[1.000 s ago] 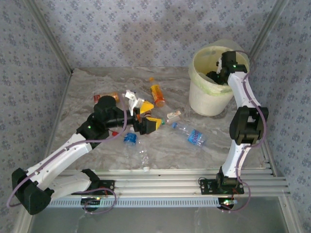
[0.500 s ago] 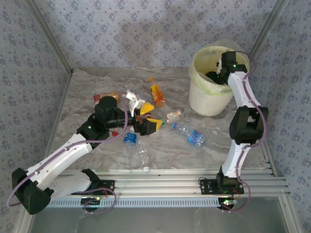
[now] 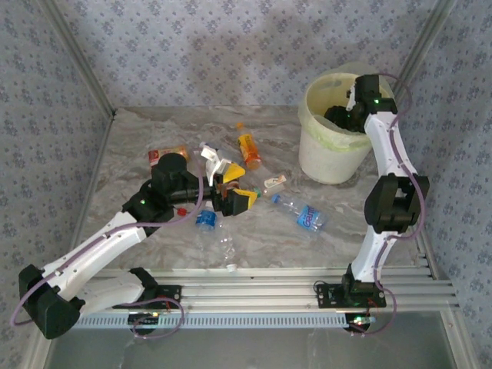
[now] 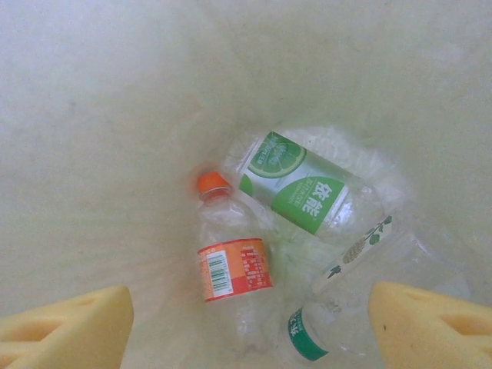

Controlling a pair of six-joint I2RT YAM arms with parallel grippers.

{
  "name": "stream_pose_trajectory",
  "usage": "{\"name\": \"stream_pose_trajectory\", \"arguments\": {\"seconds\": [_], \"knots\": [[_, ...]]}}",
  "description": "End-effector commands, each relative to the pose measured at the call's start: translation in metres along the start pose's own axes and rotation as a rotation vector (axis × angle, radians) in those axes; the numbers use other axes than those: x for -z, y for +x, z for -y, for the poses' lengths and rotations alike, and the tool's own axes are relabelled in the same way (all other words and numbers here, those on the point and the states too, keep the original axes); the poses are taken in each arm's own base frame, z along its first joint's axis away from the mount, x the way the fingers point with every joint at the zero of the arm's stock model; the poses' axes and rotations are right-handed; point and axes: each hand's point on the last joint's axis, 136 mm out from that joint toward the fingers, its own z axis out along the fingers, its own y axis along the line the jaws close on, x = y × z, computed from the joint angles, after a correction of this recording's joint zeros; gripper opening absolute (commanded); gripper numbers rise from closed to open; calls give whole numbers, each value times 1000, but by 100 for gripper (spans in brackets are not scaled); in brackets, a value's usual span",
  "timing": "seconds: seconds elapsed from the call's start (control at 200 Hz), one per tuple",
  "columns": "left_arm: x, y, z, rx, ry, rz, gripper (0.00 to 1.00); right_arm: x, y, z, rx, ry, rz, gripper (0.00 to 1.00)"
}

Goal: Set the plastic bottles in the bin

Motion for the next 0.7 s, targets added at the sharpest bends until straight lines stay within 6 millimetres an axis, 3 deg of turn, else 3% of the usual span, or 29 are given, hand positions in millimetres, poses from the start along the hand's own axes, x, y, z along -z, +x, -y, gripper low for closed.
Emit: {"name": "stream_pose_trajectory", "arguments": {"seconds": [0.0, 0.4, 0.695], "knots": [[-1, -4, 5, -22, 12, 2, 100, 37, -14, -8, -22, -39, 73, 82], [3, -6, 5, -52, -15, 1, 100, 94, -23, -26, -17, -128, 229, 83], [5, -4, 3, -76, -41, -13, 100, 147, -5, -40, 69, -166, 357, 83]]}}
